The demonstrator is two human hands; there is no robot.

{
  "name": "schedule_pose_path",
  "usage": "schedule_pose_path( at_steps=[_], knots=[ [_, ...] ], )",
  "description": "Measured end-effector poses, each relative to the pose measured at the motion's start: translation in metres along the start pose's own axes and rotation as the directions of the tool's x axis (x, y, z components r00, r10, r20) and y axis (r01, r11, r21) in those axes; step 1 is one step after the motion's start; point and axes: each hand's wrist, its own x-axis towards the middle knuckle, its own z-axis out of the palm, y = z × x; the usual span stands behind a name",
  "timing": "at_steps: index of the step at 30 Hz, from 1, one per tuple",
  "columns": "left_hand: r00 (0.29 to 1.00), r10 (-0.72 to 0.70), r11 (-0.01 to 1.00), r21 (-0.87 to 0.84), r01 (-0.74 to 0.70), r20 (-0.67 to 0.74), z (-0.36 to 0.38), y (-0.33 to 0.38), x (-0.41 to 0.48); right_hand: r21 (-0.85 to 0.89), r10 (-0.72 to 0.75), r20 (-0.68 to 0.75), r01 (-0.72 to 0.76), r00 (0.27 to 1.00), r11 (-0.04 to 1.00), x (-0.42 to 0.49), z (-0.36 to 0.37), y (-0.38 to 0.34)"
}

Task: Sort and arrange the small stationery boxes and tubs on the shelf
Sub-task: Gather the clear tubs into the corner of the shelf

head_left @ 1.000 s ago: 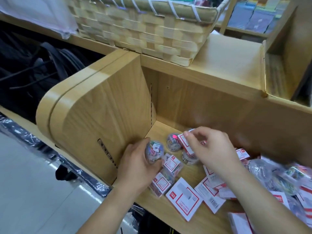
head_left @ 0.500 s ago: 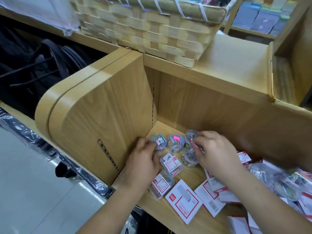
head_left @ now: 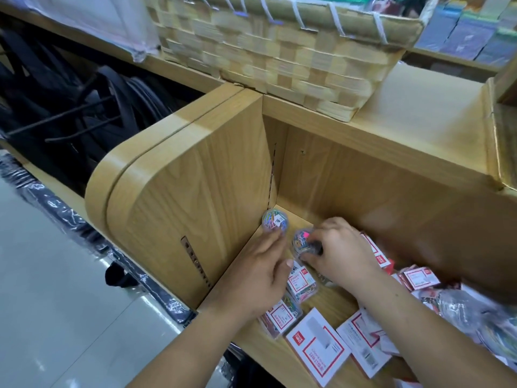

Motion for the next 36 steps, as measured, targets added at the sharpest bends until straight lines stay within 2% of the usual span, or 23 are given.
schedule_pose_path(
  at_steps=[3, 5, 10, 14, 19, 24, 28, 32, 36],
  knots=[
    [1.0, -0.003, 0.99, -0.14, 0.006, 0.022, -0.002, -0.001, 0.005, 0.014, 0.038, 0.022, -0.039, 0.999, 0.999, 0.003, -0.006, -0.001],
    [0.999, -0.041, 0.984, -0.174, 0.035, -0.031, -0.003, -0.004, -0.006, 0.033, 0.045, 0.019, -0.045, 0.999, 0.998, 0.003, -0.008, -0.001],
    [0.978, -0.201, 0.971, -0.143, 0.192, -0.054, -0.005, -0.01, -0.036, 0.132, 0.016, -0.047, -0.01, 0.999, 0.991, -0.001, -0.012, -0.002],
    [0.978, -0.188, 0.975, -0.14, 0.174, -0.092, -0.004, 0.003, -0.047, 0.267, 0.06, -0.219, 0.001, 0.974, 0.964, -0.025, -0.024, -0.002],
    [0.989, -0.127, 0.985, -0.128, 0.117, -0.073, 0.006, 0.016, -0.056, 0.267, 0.119, -0.169, -0.071, 0.978, 0.961, -0.053, -0.027, 0.001],
    [0.962, -0.222, 0.974, -0.084, 0.21, -0.162, 0.0, 0.006, -0.073, 0.266, 0.078, -0.178, -0.028, 0.981, 0.964, -0.03, -0.025, -0.021],
    [0.975, -0.17, 0.985, -0.056, 0.163, -0.142, -0.007, 0.009, -0.088, 0.251, 0.041, -0.1, -0.015, 0.994, 0.968, -0.006, -0.008, -0.054],
    [0.999, -0.037, 0.999, -0.023, 0.036, -0.034, -0.009, 0.019, -0.102, 0.27, 0.035, 0.005, -0.035, 0.999, 0.962, -0.005, 0.013, -0.052],
    [1.0, 0.004, 0.996, 0.086, -0.001, -0.027, -0.006, 0.02, -0.102, 0.313, 0.025, -0.046, -0.009, 0.999, 0.95, -0.035, 0.005, -0.04]
  ],
)
